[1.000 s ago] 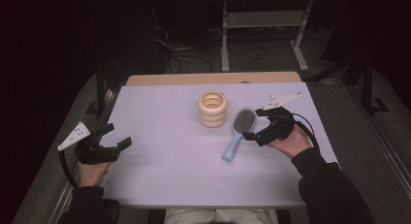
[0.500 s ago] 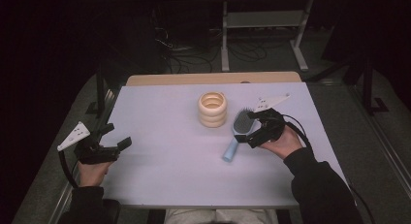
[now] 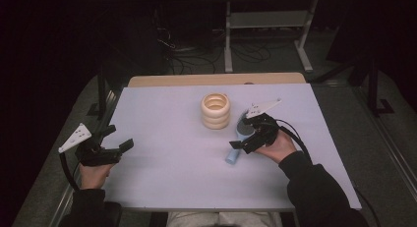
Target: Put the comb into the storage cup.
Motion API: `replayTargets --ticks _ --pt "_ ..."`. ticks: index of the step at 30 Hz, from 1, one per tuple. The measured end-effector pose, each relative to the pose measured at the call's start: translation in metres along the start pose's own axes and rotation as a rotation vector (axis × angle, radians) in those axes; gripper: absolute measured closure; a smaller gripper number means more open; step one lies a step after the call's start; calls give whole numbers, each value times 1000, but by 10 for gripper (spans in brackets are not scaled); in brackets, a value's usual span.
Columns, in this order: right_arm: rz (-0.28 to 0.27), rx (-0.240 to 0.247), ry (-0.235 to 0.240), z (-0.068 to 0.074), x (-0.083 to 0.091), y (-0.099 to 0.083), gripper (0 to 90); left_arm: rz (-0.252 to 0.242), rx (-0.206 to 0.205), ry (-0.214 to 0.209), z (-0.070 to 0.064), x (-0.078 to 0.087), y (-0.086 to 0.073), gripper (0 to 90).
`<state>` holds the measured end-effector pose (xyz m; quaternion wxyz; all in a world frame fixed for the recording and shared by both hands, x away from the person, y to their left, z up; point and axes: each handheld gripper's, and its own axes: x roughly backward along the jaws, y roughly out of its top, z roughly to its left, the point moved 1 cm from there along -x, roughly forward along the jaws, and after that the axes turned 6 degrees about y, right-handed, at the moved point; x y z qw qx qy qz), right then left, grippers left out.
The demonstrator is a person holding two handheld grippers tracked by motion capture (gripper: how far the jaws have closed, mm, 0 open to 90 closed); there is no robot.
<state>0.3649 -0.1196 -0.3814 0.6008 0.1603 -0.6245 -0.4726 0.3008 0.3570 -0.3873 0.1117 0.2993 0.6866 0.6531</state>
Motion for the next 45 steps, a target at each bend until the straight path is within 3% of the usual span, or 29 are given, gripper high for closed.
replayTargets --ticks 16,33,45 --pt "87 2 17 -1 -35 -7 0 -1 3 -6 0 -1 0 0" --pt "120 3 18 -4 -51 -11 0 7 -2 -9 0 -2 0 0" --pt "125 -16 34 -13 -57 -15 127 10 -5 -10 0 -2 0 0"
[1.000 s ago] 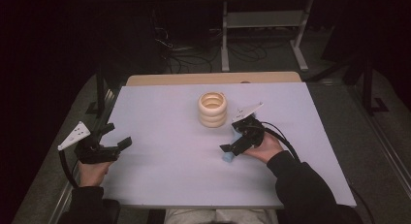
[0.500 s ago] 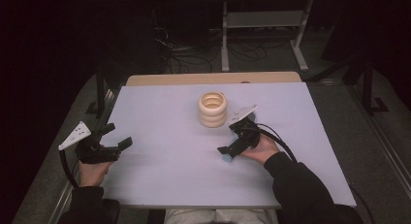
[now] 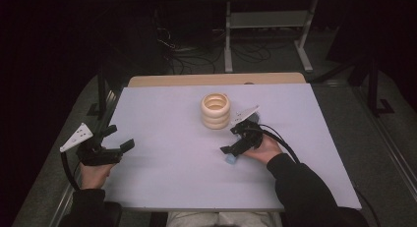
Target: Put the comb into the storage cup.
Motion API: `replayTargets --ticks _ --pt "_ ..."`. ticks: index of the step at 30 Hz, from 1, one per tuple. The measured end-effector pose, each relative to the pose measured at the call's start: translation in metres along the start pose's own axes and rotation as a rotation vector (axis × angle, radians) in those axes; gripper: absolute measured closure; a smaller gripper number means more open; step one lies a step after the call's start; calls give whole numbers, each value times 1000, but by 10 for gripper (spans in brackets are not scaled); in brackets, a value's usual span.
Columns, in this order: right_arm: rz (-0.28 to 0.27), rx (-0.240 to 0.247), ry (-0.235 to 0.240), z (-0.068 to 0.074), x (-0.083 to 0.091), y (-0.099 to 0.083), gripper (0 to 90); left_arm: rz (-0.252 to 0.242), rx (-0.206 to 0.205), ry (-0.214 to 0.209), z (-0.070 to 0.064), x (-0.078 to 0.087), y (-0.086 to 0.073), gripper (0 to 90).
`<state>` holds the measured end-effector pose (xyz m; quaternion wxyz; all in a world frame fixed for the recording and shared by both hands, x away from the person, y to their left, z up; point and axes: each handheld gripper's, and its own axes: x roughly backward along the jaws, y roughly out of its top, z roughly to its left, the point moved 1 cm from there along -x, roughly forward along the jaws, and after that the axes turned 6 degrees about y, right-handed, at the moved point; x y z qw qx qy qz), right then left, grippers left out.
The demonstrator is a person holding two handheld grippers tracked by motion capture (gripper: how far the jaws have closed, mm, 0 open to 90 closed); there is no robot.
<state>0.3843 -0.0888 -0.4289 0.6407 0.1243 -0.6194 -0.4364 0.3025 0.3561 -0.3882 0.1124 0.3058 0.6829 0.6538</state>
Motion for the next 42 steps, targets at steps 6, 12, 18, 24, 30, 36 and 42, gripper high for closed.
replayTargets --ticks 6,12,18,24,30,36,42 --pt "6 2 18 -2 -1 -1 185 2 -1 1 0 0 0 0" --pt "1 24 0 1 -2 0 374 5 1 -2 0 -1 0 0" --pt "36 24 -55 1 -4 -1 740 1 -3 -1 0 0 0 0" --pt "34 -18 -22 -2 -3 -2 889 0 -2 -1 -1 0 0 0" --pt "95 3 -14 -1 -4 -4 891 5 -3 0 -1 0 0 0" --pt "144 6 -46 -1 -5 -6 892 7 -5 4 -1 -1 0 0" --pt "175 -7 -36 1 6 -15 892 6 -5 4 -1 -1 0 0"
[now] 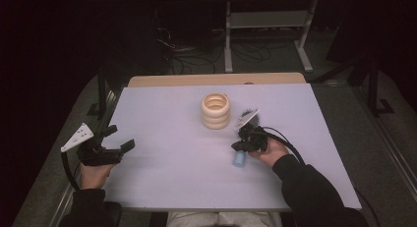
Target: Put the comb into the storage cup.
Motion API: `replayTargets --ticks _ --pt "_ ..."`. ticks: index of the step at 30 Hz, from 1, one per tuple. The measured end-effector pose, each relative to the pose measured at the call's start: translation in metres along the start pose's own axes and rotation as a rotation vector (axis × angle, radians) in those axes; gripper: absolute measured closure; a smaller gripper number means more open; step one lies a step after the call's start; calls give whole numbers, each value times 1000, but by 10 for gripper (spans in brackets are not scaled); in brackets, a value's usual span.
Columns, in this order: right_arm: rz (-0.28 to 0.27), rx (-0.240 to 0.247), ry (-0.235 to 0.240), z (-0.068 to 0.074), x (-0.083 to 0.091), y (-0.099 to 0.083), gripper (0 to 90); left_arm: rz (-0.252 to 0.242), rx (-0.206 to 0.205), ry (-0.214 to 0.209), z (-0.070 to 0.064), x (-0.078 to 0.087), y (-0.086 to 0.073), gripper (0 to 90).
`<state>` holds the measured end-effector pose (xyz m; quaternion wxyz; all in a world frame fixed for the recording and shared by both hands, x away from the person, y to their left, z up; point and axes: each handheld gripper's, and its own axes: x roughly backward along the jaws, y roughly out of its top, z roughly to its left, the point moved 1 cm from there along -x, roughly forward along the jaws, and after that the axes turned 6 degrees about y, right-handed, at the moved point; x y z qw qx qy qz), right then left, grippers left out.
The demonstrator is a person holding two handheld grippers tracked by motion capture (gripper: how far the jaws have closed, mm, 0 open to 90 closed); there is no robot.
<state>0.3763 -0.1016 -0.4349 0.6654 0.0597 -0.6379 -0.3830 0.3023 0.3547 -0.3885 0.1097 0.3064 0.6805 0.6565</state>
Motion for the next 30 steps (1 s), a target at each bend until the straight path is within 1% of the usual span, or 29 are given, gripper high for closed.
replayTargets --ticks 2,4,10,13,16,18,23,28,29,30 --pt "2 -2 3 0 2 -2 892 0 0 0 0 0 0 0" --pt "5 -16 18 -1 5 -8 892 4 -4 0 0 0 0 0" --pt "41 -30 29 -1 9 -23 892 0 -1 2 0 0 0 0" --pt "37 -43 49 -1 13 -30 892 1 -2 2 0 0 0 0" --pt "28 -46 58 -1 18 -35 892 2 -1 3 0 0 0 0" --pt "27 -51 55 -1 21 -38 892 4 -3 3 0 0 0 0" --pt "39 -40 63 0 23 -42 892 7 -5 2 0 -1 0 0" --pt "42 -45 63 -1 24 -45 892 8 -7 1 0 -1 0 0" --pt "40 -53 63 -1 25 -46 892 8 -7 0 0 -1 0 0" --pt "41 -50 62 -1 25 -46 892 9 -6 0 0 -1 0 0"
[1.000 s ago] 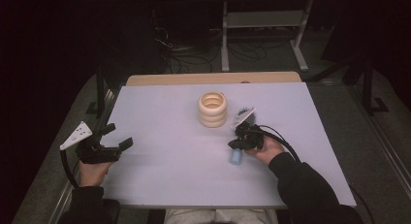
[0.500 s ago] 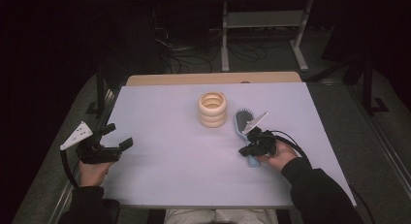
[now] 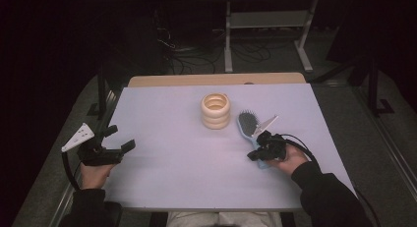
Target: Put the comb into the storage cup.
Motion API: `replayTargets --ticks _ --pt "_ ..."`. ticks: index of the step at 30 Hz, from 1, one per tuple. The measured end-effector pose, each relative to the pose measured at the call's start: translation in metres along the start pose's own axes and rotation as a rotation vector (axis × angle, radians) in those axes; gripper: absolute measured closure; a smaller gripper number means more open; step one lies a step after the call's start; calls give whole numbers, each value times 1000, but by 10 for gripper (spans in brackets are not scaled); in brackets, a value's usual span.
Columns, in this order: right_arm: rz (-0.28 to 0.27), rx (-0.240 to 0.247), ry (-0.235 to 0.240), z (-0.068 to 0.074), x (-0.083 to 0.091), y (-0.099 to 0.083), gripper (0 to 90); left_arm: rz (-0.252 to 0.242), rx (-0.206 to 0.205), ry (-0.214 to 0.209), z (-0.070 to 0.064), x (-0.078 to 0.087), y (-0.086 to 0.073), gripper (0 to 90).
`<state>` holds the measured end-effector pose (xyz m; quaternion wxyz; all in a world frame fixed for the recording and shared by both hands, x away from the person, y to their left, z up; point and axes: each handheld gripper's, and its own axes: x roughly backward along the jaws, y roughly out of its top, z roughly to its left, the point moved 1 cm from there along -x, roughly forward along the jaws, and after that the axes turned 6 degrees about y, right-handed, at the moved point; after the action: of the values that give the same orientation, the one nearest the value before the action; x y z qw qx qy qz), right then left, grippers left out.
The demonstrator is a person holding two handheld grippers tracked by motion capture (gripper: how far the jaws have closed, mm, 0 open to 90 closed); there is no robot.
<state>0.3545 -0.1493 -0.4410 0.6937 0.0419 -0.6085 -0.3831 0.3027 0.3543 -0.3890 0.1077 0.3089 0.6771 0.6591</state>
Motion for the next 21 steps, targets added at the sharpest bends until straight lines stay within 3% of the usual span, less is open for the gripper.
replayTargets --ticks 21 --pt "-1 -34 -14 -8 16 -17 892 0 0 -4 0 0 0 0"
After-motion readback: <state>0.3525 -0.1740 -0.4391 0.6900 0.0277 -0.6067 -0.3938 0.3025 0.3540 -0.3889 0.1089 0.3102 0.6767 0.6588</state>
